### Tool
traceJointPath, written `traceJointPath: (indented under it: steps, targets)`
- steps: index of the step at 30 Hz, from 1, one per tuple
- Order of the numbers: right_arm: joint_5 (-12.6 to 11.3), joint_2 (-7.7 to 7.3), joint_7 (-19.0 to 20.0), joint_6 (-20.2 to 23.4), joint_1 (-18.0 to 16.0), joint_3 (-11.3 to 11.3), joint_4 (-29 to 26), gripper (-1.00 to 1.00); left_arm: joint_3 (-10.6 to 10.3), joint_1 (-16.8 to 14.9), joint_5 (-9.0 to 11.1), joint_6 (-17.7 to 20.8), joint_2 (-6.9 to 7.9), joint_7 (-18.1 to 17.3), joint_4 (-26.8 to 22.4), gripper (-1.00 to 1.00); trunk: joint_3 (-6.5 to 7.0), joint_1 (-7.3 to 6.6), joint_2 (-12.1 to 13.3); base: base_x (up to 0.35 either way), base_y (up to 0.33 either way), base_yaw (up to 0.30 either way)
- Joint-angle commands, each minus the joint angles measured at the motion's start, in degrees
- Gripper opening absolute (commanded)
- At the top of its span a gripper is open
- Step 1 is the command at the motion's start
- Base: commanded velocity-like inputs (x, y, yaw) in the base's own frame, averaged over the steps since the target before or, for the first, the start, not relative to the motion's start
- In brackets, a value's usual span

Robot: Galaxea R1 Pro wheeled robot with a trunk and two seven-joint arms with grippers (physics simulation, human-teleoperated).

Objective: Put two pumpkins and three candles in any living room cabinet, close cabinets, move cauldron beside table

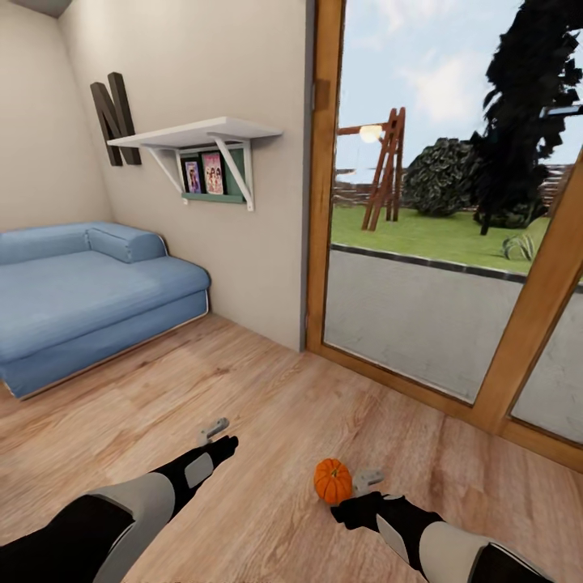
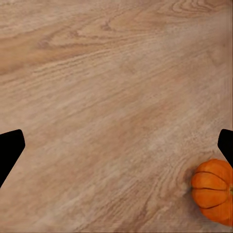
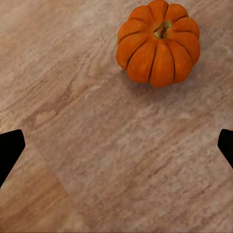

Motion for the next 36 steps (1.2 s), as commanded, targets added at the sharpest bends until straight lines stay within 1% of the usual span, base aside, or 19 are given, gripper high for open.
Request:
traceJointPath:
  steps: [1, 3, 5, 8, 10, 11, 12, 13, 15, 18, 21, 26, 32, 36]
  targets:
    - [-0.6, -0.01, 0.1, 0.2, 0.0, 0.4, 0.0, 1.0, -0.5, -0.1, 0.4, -0.1, -0.11, 0.1, 0.1, 1.0, -0.13, -0.01, 0.0, 0.0, 0.0, 0.065]
    - [-0.6, -0.01, 0.1, 0.3, 0.0, 0.2, 0.0, 1.0, -0.5, -0.1, 0.2, -0.1, -0.22, 0.0, 0.0, 1.0, -0.28, -0.01, 0.0, 0.0, 0.0, 0.067]
    - [-1.2, -0.01, 0.1, 0.4, 0.0, 0.0, 0.0, 1.0, -0.5, -0.1, 0.1, -0.1, -0.28, -0.2, -0.2, 1.0, -0.44, -0.01, 0.0, 0.0, 0.0, 0.059]
    - [-4.9, -0.01, 0.1, 0.8, 0.0, -0.9, 0.1, 1.0, -0.5, -0.1, 0.0, 0.0, -0.32, -0.3, -0.7, 1.0, -0.71, -0.01, 0.0, 0.0, 0.0, 0.025]
    - [-9.7, -0.06, 0.0, 2.4, -0.1, -1.9, 0.1, 1.0, -0.5, -0.1, 0.0, 0.5, -0.33, -0.4, -2.4, 1.0, -0.88, -0.01, 0.0, 0.0, 0.0, 0.009]
    - [-10.9, -0.07, 0.0, 2.9, -0.1, -2.0, 0.0, 1.0, -0.6, -0.1, -0.1, 0.9, -0.31, -0.4, -3.1, 1.0, -0.97, -0.01, 0.0, 0.0, 0.0, 0.006]
    - [-13.4, -0.11, 0.0, 4.2, -0.1, -2.2, 0.0, 1.0, -0.5, -0.1, -0.1, 2.4, -0.29, -0.3, -4.8, 1.0, -1.06, -0.01, 0.0, 0.0, 0.0, 0.004]
    - [-16.5, -0.19, 0.0, 5.9, -0.2, -2.4, 0.0, 1.0, -0.5, -0.1, -0.1, 5.8, -0.25, 0.0, -7.9, 1.0, -1.15, -0.01, 0.0, 0.0, 0.0, 0.002]
    - [-19.3, -0.31, -0.1, 7.7, -0.2, -2.6, 0.0, 1.0, -0.5, -0.1, -0.1, 11.0, -0.16, 0.5, -13.2, 1.0, -1.33, -0.01, 0.0, 0.0, 0.0, 0.001]
    - [-20.3, -0.34, -0.1, 8.4, -0.2, -2.6, 0.0, 1.0, -0.4, -0.1, -0.1, 13.3, -0.1, 0.7, -16.6, 1.0, -1.61, -0.01, 0.0, 0.0, 0.0, 0.0]
    - [-20.6, -0.41, -0.1, 8.5, -0.3, -2.6, 0.0, 1.0, -0.4, -0.1, -0.1, 14.1, -0.16, 0.7, -17.8, 1.0, -1.88, -0.01, 0.0, 0.0, 0.0, 0.0]
    - [-20.8, -0.54, -0.2, 8.1, -0.2, -2.5, 0.1, 1.0, -0.4, -0.1, -0.1, 14.5, -0.75, 0.7, -18.4, 1.0, -2.34, -0.01, 0.0, 0.064, -0.034, 0.0]
    - [-20.8, -0.7, 0.2, 7.8, -0.2, -2.5, 0.1, 1.0, -0.4, -0.1, -0.1, 14.6, -1.7, 0.5, -18.6, 1.0, -2.89, -0.01, 0.0, 0.264, -0.156, 0.0]
    - [-20.8, -0.71, 0.3, 7.0, -0.2, -2.4, 0.0, 1.0, -0.5, -0.1, -0.1, 14.6, -1.92, 0.4, -18.6, 1.0, -3.26, -0.01, 0.0, 0.292, -0.173, 0.0]
